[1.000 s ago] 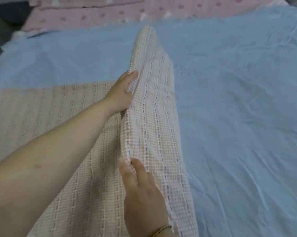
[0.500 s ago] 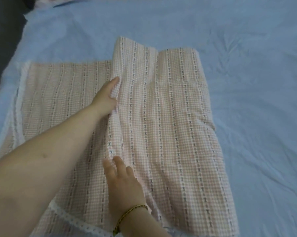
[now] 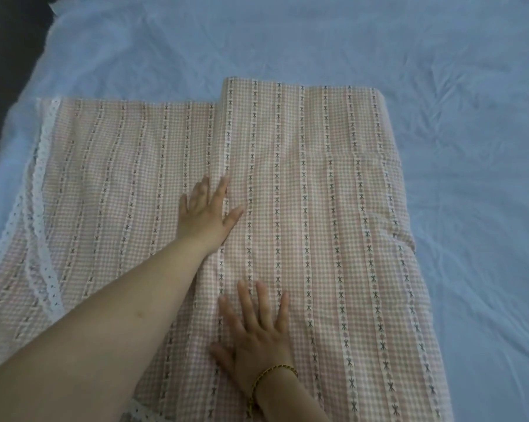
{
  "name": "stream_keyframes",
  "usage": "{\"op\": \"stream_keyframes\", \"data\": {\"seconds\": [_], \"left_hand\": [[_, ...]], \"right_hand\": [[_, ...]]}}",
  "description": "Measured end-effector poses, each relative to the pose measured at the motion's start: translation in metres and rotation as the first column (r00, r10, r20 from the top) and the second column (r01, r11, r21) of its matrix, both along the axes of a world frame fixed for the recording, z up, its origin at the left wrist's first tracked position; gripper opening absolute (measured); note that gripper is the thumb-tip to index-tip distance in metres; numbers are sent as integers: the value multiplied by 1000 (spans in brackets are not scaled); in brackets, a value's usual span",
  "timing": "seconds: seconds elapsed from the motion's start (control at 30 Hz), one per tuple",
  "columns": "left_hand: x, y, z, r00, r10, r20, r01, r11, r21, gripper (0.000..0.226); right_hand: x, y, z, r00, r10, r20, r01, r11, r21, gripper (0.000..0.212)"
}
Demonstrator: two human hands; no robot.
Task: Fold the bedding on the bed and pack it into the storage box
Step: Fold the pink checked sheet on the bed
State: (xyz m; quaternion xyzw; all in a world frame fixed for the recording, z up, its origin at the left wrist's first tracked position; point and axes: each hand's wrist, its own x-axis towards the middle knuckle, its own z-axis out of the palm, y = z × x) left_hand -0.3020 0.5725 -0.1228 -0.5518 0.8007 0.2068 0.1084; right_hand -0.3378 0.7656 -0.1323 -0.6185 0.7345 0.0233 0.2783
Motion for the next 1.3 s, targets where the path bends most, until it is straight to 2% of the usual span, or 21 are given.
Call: {"op": "stream_keyframes", "data": {"seconds": [0.17, 0.27, 0.37, 0.43, 0.5, 0.53, 0.6, 0.67, 0.73, 0.8, 0.83, 0.93, 1.03, 1.1, 1.2, 1.3], "left_hand": [[18, 9, -5, 1000, 20, -7, -20, 999, 36, 64], [28, 24, -4, 978, 142, -151, -138, 990, 34, 66], [28, 43, 7, 848, 340, -407, -321, 940, 117, 64], [27, 53, 15, 747, 427, -510, -379, 903, 201, 60], [30, 57, 25, 711, 415, -567, -397, 903, 164, 55], [32, 56, 28, 713, 397, -579, -397, 908, 135, 53], [34, 54, 29, 742, 399, -539, -391, 910, 136, 49], [37, 52, 27, 833, 415, -365, -396, 909, 130, 46], [34, 57, 26, 924, 346, -162, -353, 936, -13, 46], [20, 66, 30, 962, 241, -128, -254, 961, -106, 46], [7, 73, 35, 964, 208, -166, -224, 971, -83, 46], [-49, 88, 51, 942, 136, -308, -117, 990, 79, 51], [-121, 94, 62, 948, 119, -295, -31, 957, 288, 67], [-163, 95, 67, 965, 114, -236, -32, 944, 328, 77], [-214, 97, 66, 995, 47, -92, -17, 954, 300, 90], [-243, 101, 56, 996, 19, 86, -41, 963, 266, 91]], "right_hand": [[-1, -2, -9, 998, 31, -57, -31, 1000, -3, 62], [-4, -8, -5, 996, 43, -76, -39, 998, 57, 69], [-14, -9, 4, 993, 66, -96, -63, 997, 34, 63], [-21, -5, 8, 992, 53, -112, -53, 999, 5, 56], [-37, -4, 21, 988, -71, -139, 65, 997, -48, 50], [-49, -4, 27, 975, -171, -142, 164, 985, -59, 58], [-79, -3, 35, 921, -350, -172, 327, 933, -151, 76], [-110, 7, 44, 841, -538, -53, 536, 843, -50, 76], [-139, 19, 50, 703, -705, 94, 710, 703, -36, 79], [-156, 25, 53, 566, -790, 237, 807, 590, 41, 79], [-162, 26, 55, 530, -799, 284, 814, 573, 93, 80], [-173, 31, 60, 497, -773, 395, 784, 595, 177, 77], [-174, 40, 63, 486, -728, 485, 750, 632, 197, 73], [-173, 48, 61, 481, -709, 516, 730, 650, 211, 73], [-177, 60, 58, 502, -673, 544, 683, 694, 228, 74], [-179, 65, 60, 546, -606, 579, 634, 750, 188, 72]]}}
